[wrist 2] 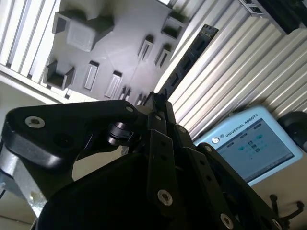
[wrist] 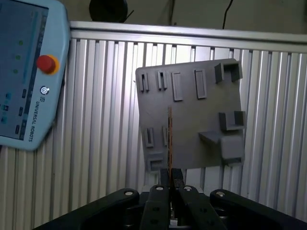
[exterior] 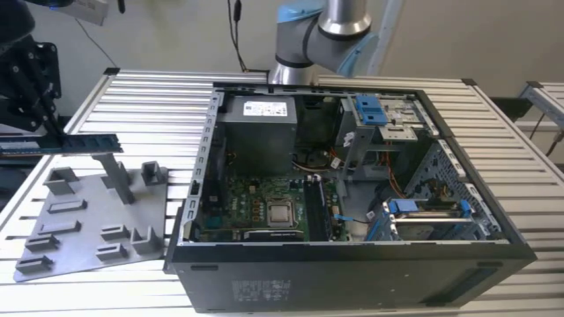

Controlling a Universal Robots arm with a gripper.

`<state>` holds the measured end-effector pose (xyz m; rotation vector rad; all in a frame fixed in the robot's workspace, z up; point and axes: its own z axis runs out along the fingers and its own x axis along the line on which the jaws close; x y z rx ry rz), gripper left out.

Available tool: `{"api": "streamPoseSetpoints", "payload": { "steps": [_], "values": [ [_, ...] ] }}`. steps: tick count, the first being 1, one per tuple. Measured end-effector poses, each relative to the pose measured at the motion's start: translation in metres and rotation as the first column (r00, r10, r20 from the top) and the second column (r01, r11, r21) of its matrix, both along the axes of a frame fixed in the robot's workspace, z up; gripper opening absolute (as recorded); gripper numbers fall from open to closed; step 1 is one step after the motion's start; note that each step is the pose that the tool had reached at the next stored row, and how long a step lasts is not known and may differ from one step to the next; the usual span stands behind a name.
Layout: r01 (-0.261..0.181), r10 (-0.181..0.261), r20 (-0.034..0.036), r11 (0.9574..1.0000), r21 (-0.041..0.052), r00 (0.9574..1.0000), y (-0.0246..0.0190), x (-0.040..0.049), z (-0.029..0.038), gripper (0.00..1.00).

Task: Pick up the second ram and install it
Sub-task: 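Pick up the second ram and move it above second insertion slot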

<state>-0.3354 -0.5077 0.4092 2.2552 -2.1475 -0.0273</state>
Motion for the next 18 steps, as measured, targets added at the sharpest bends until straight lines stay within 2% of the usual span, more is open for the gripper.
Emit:
{"api": "streamPoseSetpoints", "payload": {
  "steps": [5, 14, 18],
  "values": [
    [0.0, 0.0, -0.0001, 1.0, 0.0, 1.0, 0.0, 0.0175, 0.0, 0.14],
    [0.0, 0.0, -0.001, 1.0, 0.0, 1.0, 0.0, 0.056, 0.0, 0.14],
    [0.0, 0.0, -0.001, 1.0, 0.0, 1.0, 0.0, 0.0681, 0.0, 0.14]
  ]
}}
